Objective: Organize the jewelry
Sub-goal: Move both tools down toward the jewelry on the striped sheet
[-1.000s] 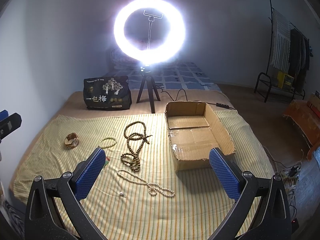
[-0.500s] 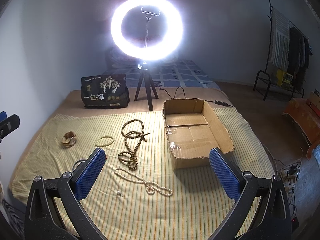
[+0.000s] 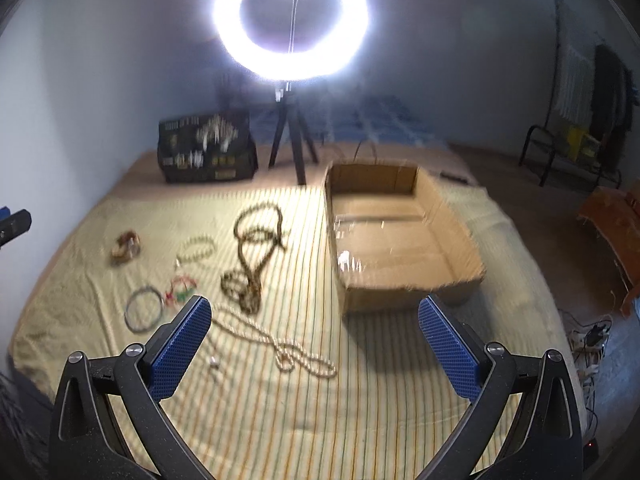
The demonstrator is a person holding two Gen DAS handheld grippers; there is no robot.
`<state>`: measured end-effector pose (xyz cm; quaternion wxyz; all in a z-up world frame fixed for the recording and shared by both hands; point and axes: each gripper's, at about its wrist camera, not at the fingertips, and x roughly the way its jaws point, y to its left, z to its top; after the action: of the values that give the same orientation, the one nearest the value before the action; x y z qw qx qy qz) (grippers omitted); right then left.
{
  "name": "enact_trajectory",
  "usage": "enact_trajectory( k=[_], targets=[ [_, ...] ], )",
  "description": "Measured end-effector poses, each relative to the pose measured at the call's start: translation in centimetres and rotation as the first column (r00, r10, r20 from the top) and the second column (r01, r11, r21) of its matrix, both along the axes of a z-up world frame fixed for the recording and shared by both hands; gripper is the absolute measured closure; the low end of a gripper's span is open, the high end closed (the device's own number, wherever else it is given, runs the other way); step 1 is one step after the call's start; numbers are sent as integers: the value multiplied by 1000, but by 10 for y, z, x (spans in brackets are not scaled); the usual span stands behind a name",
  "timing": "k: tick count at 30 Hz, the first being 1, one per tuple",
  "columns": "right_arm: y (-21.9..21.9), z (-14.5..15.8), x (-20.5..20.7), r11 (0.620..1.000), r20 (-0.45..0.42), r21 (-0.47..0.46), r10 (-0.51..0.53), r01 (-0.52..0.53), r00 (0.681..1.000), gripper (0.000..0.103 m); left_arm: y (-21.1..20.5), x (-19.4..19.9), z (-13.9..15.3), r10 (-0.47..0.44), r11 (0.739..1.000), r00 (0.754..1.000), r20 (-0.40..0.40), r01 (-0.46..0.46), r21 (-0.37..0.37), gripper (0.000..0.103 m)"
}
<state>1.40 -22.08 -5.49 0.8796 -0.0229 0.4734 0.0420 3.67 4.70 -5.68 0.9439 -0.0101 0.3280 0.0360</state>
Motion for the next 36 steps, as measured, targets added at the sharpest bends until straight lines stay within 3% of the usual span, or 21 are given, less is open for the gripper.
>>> enact_trajectory(
  k=[6, 11, 17, 24, 27, 36],
  targets=[
    [1, -32, 4, 996, -110, -1, 83, -84, 990, 0, 4, 16, -37, -46, 999, 993, -106, 44, -27, 0],
    [9, -59, 7, 984, -176, -21, 172, -179, 969, 0, 0, 34, -76, -122, 985, 964, -235, 89, -148, 0],
    [10, -89, 21, 977, -274, 51, 213, -207, 938, 5, -20, 50, -108, -156, 983, 936, -314, 116, -143, 0],
    [23, -104, 29, 966, -295, 36, 256, -258, 920, 11, -29, 64, -131, -169, 984, 917, -362, 139, -108, 0],
    [26, -111, 31, 962, -313, 40, 270, -271, 911, 21, -28, 71, -140, -159, 986, 911, -381, 129, -102, 0],
    [31, -120, 38, 960, -330, 61, 278, -274, 902, 23, -30, 85, -161, -143, 990, 889, -435, 121, -78, 0]
  ],
)
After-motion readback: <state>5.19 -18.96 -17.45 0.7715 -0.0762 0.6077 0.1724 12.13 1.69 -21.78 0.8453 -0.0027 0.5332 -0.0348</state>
